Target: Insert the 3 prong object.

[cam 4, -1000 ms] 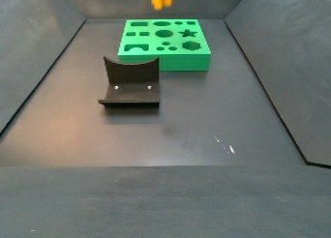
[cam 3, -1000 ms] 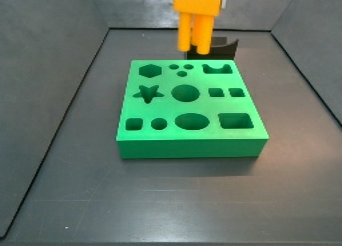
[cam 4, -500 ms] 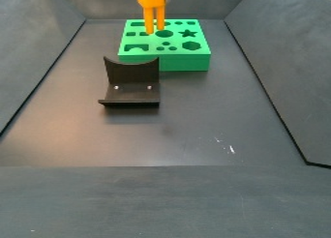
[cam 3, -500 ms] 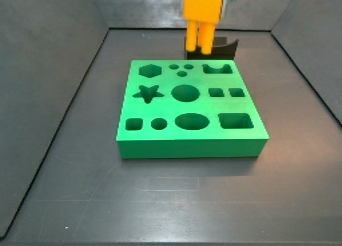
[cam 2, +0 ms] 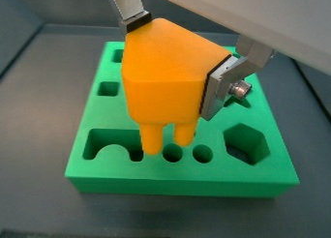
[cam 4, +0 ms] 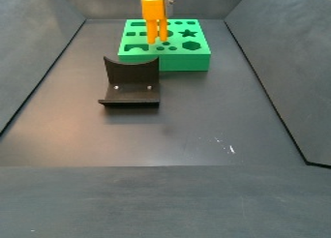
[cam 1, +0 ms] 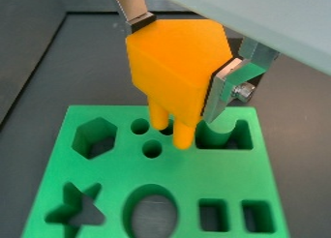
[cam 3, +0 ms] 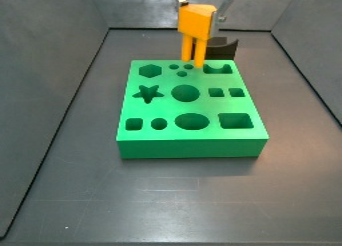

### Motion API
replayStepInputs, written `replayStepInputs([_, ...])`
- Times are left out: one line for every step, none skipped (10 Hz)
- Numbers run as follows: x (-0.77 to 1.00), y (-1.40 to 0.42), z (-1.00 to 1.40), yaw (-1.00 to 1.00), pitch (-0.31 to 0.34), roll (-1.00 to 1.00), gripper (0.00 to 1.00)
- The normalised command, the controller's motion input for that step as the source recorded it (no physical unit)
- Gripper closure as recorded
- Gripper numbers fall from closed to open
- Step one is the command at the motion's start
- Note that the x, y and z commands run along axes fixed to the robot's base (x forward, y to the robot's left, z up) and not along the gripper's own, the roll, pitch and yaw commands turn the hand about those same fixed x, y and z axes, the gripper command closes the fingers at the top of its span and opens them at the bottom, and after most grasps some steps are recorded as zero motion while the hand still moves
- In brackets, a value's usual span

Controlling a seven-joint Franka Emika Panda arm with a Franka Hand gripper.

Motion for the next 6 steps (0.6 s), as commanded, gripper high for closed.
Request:
replayStepInputs([-0.27,0.00,-0.09,-0.82,0.000,0.11,1.00])
replayStepInputs([-0.18,0.00,-0.16,-0.94,0.000,0.05,1.00])
replayStepInputs([-0.24,0.00,-0.21,-0.87,0.000,0.04,1.00])
replayStepInputs([-0.19,-0.09,-0.27,-0.63,0.000,0.00,1.00])
replayStepInputs([-0.02,0.00,-0.16,-0.27,-0.003,0.00,1.00])
replayStepInputs([-0.05,0.00,-0.10,0.00,-0.064,0.02,1.00])
